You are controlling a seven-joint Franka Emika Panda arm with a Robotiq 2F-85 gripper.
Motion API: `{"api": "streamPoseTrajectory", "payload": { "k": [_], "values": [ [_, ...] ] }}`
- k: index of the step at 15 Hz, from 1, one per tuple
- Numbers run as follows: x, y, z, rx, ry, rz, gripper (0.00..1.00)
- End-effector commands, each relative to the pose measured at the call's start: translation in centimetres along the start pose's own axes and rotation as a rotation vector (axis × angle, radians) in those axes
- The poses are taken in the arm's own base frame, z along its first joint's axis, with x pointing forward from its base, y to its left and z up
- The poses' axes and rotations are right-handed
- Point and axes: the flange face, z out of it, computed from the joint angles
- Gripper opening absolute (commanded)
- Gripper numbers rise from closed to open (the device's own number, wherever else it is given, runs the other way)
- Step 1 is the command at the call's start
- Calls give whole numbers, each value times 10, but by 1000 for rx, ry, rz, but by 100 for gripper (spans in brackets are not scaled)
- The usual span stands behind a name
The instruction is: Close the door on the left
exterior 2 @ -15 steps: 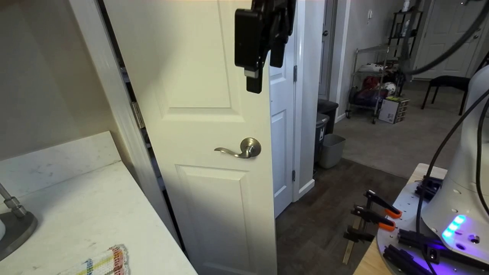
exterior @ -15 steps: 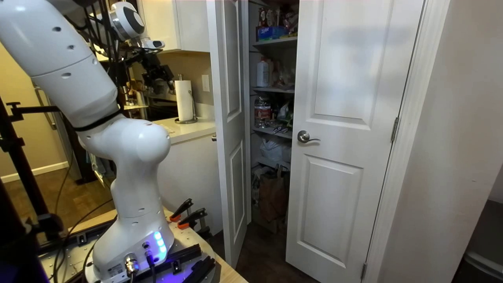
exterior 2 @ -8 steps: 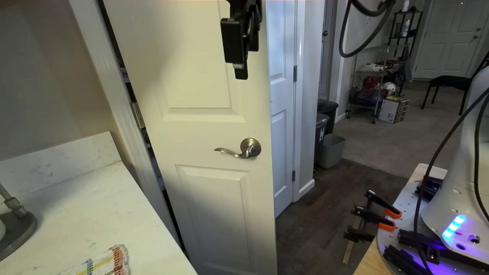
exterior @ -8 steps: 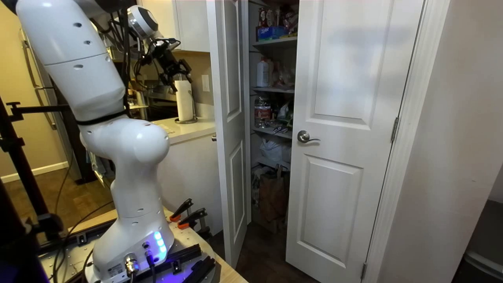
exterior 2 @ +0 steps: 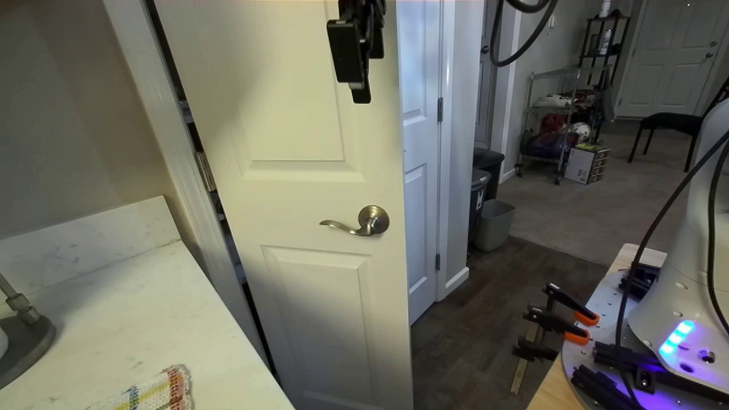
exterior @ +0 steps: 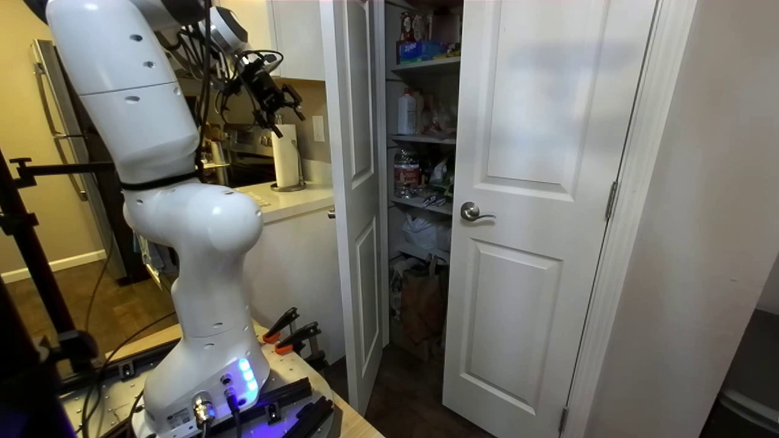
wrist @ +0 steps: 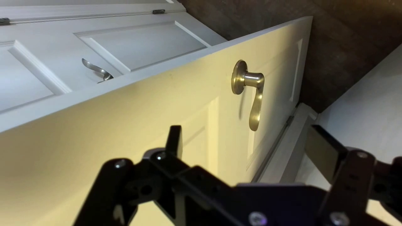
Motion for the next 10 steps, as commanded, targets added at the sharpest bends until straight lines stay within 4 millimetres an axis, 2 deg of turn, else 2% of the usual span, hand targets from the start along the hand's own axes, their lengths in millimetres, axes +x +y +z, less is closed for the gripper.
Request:
{"api": "streamPoseTrajectory", "payload": {
  "k": [1,3,10],
  "values": [
    [1,0,-1,0,-1,0,100],
    [1,0,-1,-1,-1,0,100],
    [4,40,27,-87,-12,91,100]
  ]
}}
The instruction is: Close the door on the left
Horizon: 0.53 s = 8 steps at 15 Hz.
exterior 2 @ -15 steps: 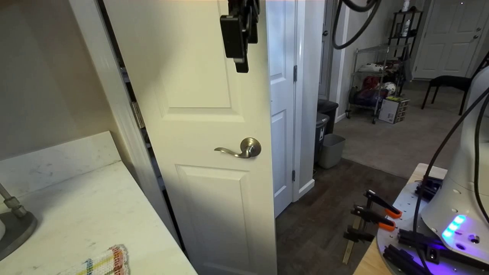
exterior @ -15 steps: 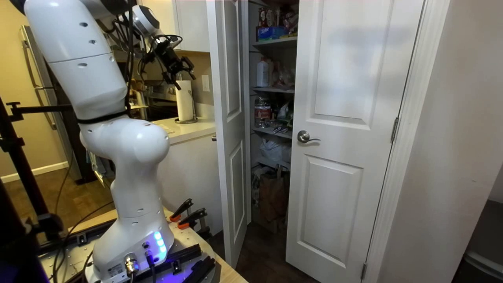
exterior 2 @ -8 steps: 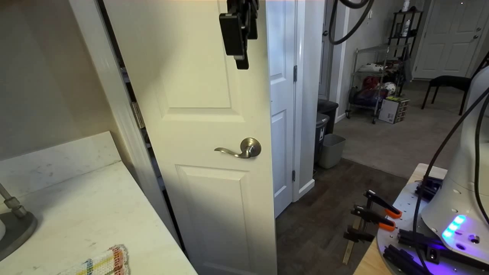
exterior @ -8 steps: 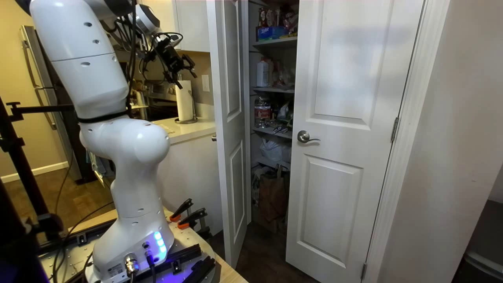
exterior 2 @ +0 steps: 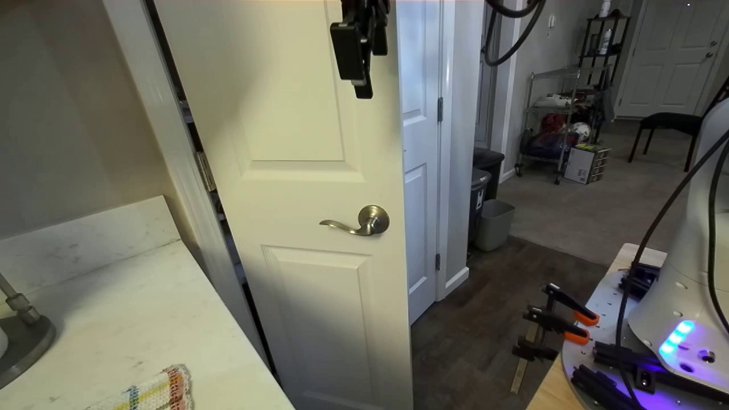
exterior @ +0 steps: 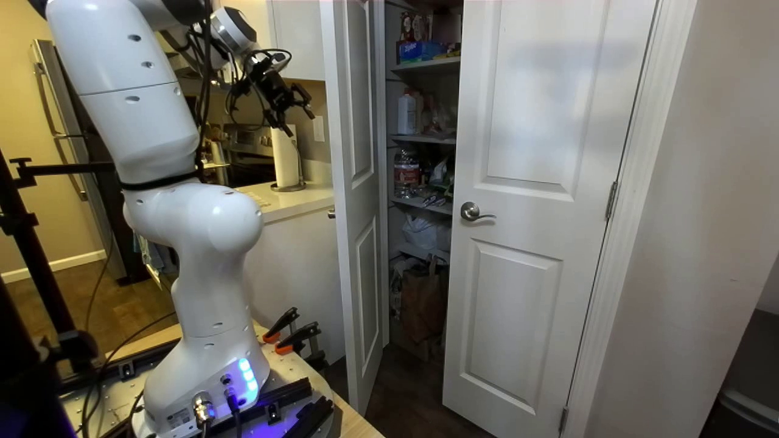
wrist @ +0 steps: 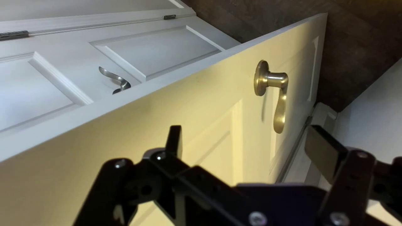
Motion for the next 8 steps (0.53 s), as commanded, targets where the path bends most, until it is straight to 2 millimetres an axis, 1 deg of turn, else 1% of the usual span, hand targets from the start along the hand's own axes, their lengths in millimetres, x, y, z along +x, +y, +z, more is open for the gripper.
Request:
{"api": "streamPoseTrajectory", "payload": {
  "k": [1,4,8],
  "values": [
    [0,21,17,-67,5,53,100],
    [7,40,24,-115,8,91,100],
    [12,57,26,-174,27,124,100]
  ]
}}
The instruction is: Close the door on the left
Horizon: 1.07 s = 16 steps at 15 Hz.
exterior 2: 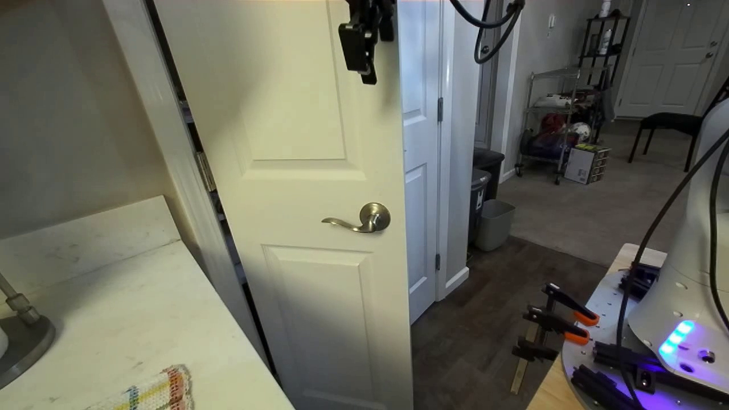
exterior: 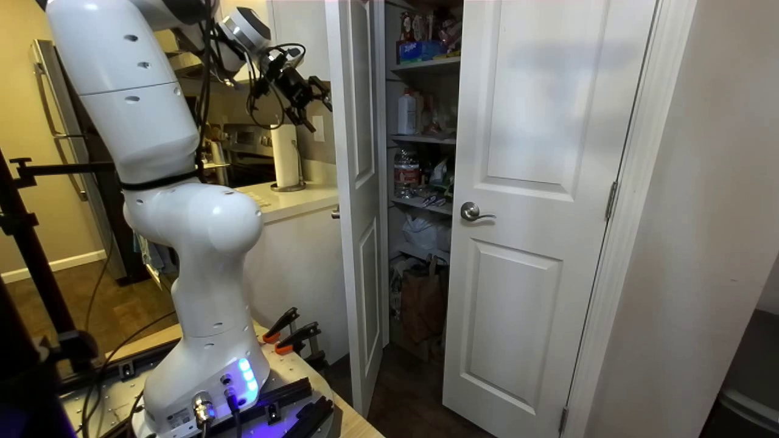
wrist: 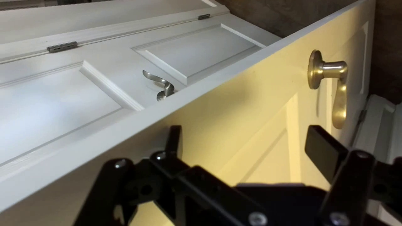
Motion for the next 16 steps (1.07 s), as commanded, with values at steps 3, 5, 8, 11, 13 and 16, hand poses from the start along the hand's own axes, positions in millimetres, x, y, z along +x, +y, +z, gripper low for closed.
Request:
{"api": "streamPoseTrajectory", "payload": {
  "k": [3,5,8,11,13,16],
  "values": [
    [11,27,11,-103,41,41,100],
    [16,34,16,-110,45,51,100],
    [25,43,27,-114,47,66,100],
    [33,47,41,-112,34,80,100],
    [39,55,53,-120,33,90,100],
    [50,72,70,-142,29,106,100]
  ]
}}
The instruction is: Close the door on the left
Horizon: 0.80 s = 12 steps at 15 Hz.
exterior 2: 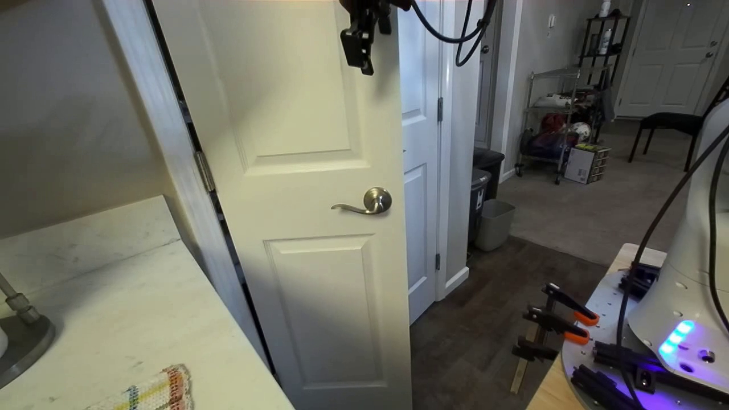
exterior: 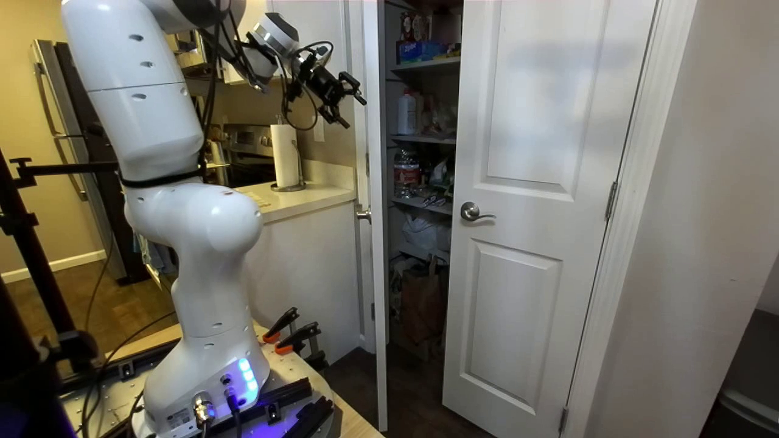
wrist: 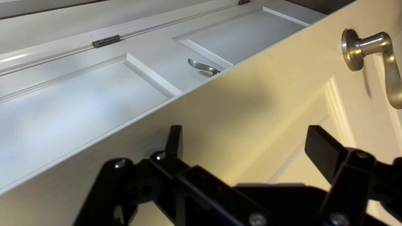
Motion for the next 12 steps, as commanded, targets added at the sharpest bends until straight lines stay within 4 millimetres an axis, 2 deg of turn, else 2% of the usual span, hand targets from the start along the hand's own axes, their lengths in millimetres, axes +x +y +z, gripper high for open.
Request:
{"api": "streamPoseTrajectory", "payload": {
  "k": [1,6,12],
  "values": [
    [20,19,25,-31,5,33,100],
    [49,39,50,-50,-12,58,100],
    [78,34,78,-46,0,48,100]
  ]
}}
